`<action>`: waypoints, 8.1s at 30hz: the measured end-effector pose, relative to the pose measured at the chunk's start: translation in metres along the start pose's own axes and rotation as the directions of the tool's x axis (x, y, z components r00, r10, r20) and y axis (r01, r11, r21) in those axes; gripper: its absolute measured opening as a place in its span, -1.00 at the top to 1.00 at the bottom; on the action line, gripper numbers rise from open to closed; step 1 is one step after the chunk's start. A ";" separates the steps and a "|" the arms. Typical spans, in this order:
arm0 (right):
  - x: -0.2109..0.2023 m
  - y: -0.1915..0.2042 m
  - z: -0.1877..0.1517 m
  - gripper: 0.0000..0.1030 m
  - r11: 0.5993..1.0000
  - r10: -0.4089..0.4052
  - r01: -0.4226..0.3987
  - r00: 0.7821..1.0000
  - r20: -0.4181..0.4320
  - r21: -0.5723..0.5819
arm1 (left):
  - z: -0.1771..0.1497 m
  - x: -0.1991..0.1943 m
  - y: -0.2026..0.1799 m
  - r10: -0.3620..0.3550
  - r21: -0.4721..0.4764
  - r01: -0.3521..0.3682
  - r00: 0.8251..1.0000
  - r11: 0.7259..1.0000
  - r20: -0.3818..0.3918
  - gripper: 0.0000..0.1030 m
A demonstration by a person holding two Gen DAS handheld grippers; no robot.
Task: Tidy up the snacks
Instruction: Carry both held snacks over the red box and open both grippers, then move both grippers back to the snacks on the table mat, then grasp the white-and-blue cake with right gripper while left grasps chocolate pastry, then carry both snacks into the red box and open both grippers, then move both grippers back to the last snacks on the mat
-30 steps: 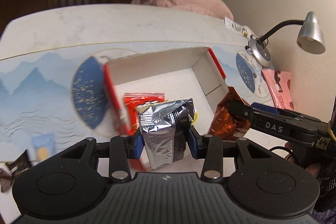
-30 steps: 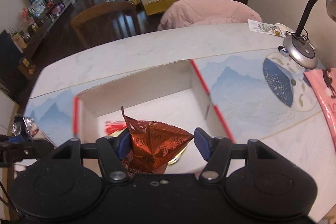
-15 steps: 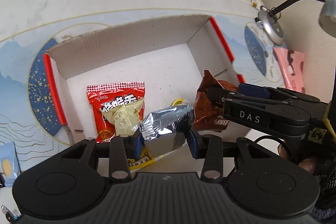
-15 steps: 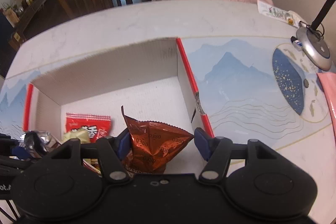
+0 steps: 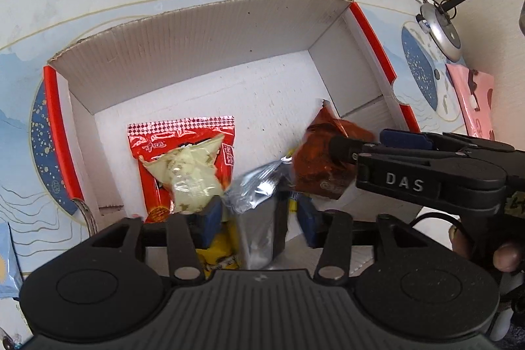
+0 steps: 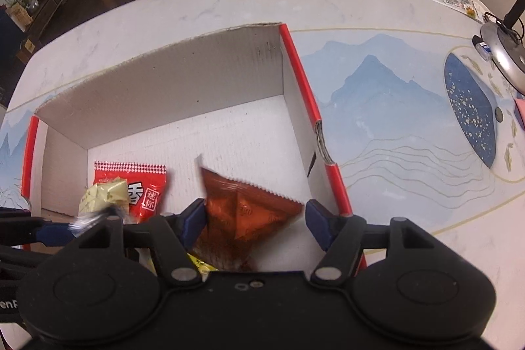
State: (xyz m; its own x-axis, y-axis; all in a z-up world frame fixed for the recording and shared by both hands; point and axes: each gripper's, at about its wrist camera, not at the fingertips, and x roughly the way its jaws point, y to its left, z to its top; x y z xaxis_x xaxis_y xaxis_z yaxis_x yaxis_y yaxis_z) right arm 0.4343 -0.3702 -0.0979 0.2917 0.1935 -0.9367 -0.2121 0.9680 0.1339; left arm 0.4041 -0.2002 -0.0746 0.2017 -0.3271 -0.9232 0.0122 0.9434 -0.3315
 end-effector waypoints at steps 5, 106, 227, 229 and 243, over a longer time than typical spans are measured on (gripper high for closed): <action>-0.016 -0.002 -0.001 -0.43 1.000 0.002 -0.002 0.999 0.039 0.016 | -0.006 -0.008 0.003 -0.031 -0.004 0.031 0.999 1.000 0.028 -0.38; 0.044 0.345 -0.164 0.05 0.919 0.108 -0.087 0.994 0.034 -0.385 | -0.211 -0.089 0.356 0.211 0.000 -0.217 0.952 0.976 0.222 0.06; -0.093 0.039 -0.071 -0.49 0.969 0.127 -0.073 0.966 0.224 -0.235 | -0.098 -0.078 -0.001 -0.003 0.157 -0.044 0.957 0.987 0.290 -0.30; -0.102 0.046 -0.075 -0.49 0.967 0.139 -0.080 0.962 0.237 -0.242 | -0.103 -0.086 0.005 -0.007 0.154 -0.042 0.953 0.987 0.303 -0.30; -0.131 0.129 -0.104 -0.80 0.940 0.239 -0.154 0.934 0.265 -0.304 | -0.158 -0.149 0.088 0.024 0.079 -0.059 0.922 0.995 0.386 -0.52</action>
State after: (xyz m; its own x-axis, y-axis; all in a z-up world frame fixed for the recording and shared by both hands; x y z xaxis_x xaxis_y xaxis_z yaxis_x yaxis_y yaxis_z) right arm 0.2717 -0.2871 0.0088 0.4692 0.4545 -0.7571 -0.5283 0.8315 0.1717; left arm 0.2207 -0.0770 0.0032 0.5641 -0.2572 -0.7846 0.0779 0.9626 -0.2596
